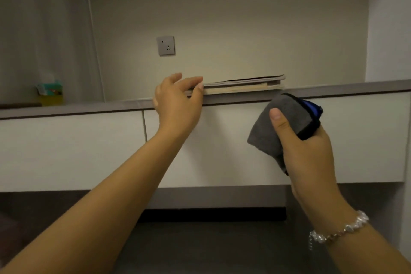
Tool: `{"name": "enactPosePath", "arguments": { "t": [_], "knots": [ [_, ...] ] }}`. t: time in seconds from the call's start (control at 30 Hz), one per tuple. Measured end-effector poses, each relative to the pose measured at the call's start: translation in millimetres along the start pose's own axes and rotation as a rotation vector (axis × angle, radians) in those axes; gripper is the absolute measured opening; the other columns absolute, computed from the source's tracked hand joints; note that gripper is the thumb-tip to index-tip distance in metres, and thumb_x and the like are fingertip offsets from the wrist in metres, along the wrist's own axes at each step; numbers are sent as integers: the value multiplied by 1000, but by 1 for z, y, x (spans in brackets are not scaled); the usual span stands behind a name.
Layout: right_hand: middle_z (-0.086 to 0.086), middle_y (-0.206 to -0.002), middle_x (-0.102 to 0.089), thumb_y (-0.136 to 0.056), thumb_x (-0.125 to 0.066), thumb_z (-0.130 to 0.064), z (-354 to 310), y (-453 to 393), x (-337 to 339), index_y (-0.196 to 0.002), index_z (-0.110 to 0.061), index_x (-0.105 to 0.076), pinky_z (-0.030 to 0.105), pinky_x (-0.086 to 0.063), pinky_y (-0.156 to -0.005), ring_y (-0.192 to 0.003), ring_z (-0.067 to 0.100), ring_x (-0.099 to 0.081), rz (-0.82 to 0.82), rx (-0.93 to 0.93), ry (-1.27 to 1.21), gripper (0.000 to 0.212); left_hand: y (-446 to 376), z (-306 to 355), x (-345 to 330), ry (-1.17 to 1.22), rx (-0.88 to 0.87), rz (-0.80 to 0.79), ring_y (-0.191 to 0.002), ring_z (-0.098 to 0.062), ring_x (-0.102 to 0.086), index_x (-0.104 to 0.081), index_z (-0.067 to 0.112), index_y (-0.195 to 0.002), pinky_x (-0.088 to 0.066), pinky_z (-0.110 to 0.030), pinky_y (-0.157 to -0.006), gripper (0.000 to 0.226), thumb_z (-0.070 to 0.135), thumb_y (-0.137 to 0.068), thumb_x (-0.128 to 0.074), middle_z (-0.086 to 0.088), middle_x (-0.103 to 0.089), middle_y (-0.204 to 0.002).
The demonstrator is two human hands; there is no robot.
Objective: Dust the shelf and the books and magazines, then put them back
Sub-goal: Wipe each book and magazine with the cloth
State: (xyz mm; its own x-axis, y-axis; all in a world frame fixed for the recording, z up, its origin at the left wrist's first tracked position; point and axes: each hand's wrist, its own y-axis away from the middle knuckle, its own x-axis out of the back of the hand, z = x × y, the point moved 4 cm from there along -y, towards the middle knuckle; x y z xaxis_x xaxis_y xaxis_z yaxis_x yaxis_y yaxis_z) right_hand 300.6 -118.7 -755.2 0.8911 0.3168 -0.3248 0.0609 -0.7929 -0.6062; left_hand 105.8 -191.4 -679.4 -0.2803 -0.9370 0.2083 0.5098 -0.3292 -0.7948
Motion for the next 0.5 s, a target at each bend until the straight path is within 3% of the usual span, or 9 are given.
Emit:
{"name": "enactPosePath", "arguments": {
  "t": [0.1, 0.27, 0.37, 0.43, 0.5],
  "knots": [
    [-18, -90, -64, -64, -62, -48, 20, 15, -2, -91, -37, -55, 12, -52, -67, -82, -5, -62, -14, -50, -18, 30, 36, 0, 0, 82, -96, 44, -139, -13, -26, -57, 36, -120, -24, -47, -115, 25, 31, -95, -54, 6, -34, -146],
    [-23, -85, -62, -76, -67, -37, 63, 46, 2, -88, -38, -56, 6, -49, -60, -72, -16, -60, -28, -118, -6, 16, 113, -29, -6, 113, -96, -77, -131, -2, -31, -51, 39, -118, -28, -40, -114, 25, 36, -94, -45, 15, -39, -134],
    [-24, -87, -63, -73, -67, -39, 90, 68, 5, -92, -39, -57, 6, -49, -65, -78, -16, -60, -68, -159, 16, 22, 160, -57, -14, 111, -50, -177, -126, 1, -36, -53, 38, -117, -29, -26, -110, 26, 37, -92, -43, 14, -45, -128],
    [-24, -88, -65, -71, -66, -40, 107, 86, 9, -96, -38, -59, 7, -49, -69, -85, -13, -61, -99, -172, 33, 26, 188, -78, -18, 125, 9, -243, -120, 3, -41, -53, 38, -115, -31, -9, -101, 21, 33, -96, -46, 16, -49, -122],
    [-23, -90, -66, -74, -66, -36, 125, 106, 14, -99, -35, -61, 6, -49, -69, -88, -11, -62, -128, -186, 60, 26, 215, -100, -20, 158, 96, -308, -113, 7, -46, -53, 38, -112, -34, -2, -91, 19, 27, -97, -48, 15, -50, -118]
  ]
}}
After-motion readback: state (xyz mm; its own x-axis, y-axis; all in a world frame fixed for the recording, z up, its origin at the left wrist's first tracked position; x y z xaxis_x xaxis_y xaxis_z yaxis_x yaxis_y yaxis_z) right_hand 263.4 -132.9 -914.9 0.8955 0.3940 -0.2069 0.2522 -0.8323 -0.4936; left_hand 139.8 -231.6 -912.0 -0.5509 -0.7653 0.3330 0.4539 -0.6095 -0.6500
